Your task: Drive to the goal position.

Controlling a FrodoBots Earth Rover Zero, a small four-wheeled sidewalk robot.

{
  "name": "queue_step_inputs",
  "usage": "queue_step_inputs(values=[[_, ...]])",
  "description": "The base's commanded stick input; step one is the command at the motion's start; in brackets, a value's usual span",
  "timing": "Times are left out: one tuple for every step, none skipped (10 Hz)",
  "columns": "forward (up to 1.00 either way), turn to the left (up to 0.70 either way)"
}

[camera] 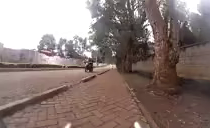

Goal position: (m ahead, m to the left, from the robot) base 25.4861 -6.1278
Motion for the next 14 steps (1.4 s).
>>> queue_step_inputs(values=[[0.50, -0.23], [0.50, -0.43], [0.50, -0.33], [0.50, -0.09], [0.50, 0.08], [0.50, 0.07], [0.50, 0.09], [0.50, 0.06], [0.50, 0.03], [0.50, 0.01], [0.50, 0.03], [0.50, 0.16], [0.50, 0.17], [0.50, 0.21]])
